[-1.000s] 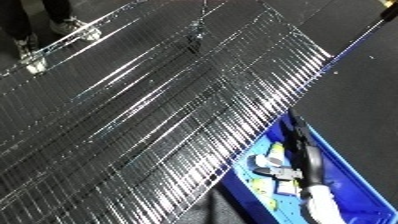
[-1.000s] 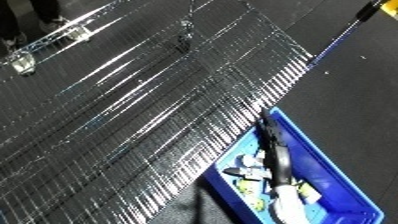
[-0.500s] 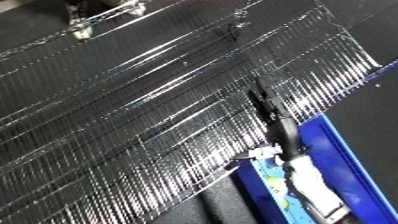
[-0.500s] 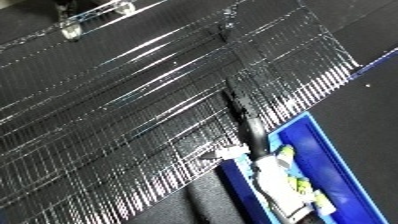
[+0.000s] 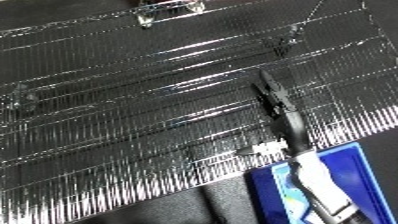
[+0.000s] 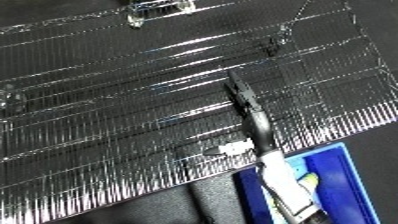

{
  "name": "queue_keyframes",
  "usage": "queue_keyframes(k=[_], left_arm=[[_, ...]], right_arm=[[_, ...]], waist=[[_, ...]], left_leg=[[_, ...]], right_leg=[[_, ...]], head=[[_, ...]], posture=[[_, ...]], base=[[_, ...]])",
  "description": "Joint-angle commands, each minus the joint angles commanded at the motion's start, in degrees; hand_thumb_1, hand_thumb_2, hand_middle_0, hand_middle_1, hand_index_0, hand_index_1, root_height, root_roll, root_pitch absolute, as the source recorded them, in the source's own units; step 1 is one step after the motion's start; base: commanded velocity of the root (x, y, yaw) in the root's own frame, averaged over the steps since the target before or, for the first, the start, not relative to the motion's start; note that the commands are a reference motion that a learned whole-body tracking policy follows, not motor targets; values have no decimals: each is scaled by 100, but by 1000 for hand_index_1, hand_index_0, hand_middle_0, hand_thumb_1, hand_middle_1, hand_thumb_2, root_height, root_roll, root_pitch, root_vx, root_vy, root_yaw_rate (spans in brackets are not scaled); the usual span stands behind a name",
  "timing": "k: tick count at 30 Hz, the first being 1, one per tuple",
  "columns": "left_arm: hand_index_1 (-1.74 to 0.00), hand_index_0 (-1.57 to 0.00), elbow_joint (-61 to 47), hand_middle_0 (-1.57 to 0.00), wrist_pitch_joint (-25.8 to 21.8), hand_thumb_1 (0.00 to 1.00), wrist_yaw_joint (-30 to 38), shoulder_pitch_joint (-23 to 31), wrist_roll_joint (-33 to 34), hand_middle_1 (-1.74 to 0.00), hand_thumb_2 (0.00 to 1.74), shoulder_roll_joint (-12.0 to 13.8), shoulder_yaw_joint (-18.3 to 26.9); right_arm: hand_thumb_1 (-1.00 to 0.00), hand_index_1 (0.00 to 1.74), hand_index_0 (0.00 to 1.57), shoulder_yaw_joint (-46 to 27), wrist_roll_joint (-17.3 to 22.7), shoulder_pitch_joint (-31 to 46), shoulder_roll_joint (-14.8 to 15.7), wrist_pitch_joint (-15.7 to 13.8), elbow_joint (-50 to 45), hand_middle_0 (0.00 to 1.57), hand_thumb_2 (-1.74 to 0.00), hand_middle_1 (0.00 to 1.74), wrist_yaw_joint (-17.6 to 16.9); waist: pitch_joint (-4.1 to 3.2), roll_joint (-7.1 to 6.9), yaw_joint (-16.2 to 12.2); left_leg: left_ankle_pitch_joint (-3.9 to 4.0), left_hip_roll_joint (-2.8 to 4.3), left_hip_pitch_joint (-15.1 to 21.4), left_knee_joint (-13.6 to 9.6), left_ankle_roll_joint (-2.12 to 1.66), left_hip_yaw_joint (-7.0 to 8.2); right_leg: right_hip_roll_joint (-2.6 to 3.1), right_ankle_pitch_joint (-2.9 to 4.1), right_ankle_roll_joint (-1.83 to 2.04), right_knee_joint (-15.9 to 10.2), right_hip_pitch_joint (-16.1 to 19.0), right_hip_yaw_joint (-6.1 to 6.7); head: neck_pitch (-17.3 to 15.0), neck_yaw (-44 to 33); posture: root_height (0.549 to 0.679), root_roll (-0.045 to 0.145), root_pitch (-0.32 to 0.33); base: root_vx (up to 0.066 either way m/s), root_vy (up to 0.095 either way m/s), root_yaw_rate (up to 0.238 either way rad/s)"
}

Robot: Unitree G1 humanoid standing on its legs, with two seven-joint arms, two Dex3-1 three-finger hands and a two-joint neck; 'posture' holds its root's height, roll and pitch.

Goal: Pick up the object and place it into the box

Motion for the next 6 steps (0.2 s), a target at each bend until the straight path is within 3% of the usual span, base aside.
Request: queue_keyframes(k=[6], left_arm=[[-1740,-1570,-73,-1570,84,1000,-23,17,42,-1740,1740,113,44]], right_arm=[[0,0,0,81,11,-41,80,5,52,0,0,0,-59]], waist=[[73,-115,110]], left_leg=[[-22,18,-102,167,24,-57]], right_leg=[[66,-13,-32,96,19,-75]], head=[[-35,-118]], posture=[[677,48,-58]], base=[[12,-77,64]])
